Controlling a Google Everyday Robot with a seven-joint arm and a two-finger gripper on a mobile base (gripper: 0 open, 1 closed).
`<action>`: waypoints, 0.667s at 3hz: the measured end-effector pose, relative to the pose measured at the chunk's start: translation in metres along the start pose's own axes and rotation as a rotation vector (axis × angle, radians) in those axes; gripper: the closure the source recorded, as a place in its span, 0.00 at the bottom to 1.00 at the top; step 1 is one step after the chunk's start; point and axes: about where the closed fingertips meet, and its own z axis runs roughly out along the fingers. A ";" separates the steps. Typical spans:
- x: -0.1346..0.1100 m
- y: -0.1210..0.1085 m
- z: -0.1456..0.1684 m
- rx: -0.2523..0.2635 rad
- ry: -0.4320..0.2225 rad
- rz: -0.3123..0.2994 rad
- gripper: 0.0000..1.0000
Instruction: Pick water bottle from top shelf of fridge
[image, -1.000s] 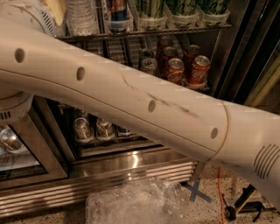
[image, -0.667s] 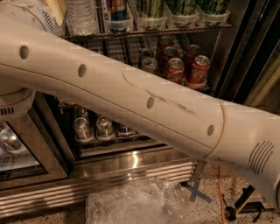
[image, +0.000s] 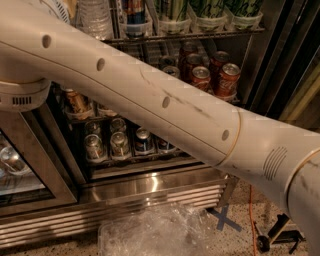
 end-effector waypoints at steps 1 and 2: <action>0.001 -0.002 0.006 0.007 -0.001 0.003 0.30; 0.005 0.000 0.010 0.006 0.003 0.007 0.44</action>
Offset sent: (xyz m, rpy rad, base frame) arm 0.0129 0.0075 -0.0093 0.0119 0.0085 -0.0004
